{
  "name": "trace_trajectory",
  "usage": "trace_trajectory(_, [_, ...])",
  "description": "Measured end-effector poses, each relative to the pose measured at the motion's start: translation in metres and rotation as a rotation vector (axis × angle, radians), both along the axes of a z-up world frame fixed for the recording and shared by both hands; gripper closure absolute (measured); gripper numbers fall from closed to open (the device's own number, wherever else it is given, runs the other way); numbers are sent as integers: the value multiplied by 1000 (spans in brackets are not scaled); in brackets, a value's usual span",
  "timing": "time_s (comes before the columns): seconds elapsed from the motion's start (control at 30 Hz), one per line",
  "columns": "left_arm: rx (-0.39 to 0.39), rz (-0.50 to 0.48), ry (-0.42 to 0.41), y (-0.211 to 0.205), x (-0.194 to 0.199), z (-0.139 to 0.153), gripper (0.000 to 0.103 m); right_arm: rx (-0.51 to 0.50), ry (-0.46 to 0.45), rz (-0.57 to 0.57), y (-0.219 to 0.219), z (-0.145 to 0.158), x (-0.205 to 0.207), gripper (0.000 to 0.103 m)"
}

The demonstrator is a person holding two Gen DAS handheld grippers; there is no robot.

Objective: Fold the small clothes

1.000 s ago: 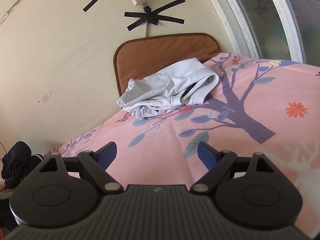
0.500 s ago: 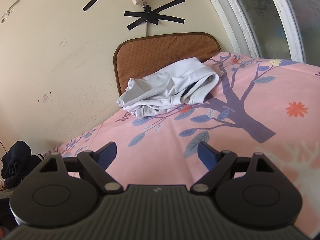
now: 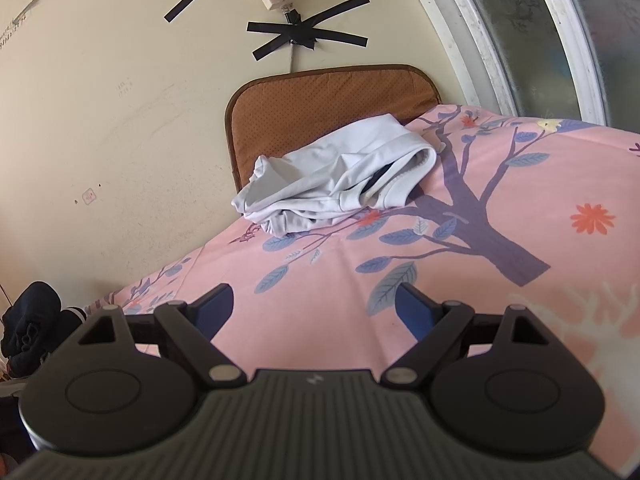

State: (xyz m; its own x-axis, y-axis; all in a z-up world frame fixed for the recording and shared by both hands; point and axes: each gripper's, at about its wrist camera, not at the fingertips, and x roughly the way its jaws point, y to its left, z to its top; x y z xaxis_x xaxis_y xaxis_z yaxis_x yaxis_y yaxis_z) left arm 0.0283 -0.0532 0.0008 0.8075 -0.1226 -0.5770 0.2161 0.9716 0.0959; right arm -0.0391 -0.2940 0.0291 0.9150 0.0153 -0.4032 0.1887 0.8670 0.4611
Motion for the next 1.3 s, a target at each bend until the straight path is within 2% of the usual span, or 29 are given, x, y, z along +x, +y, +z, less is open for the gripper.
trace_trajectory(1.3, [-7,-1,6,1,0,0,0,-5,-2,-9,1,0,-3,13])
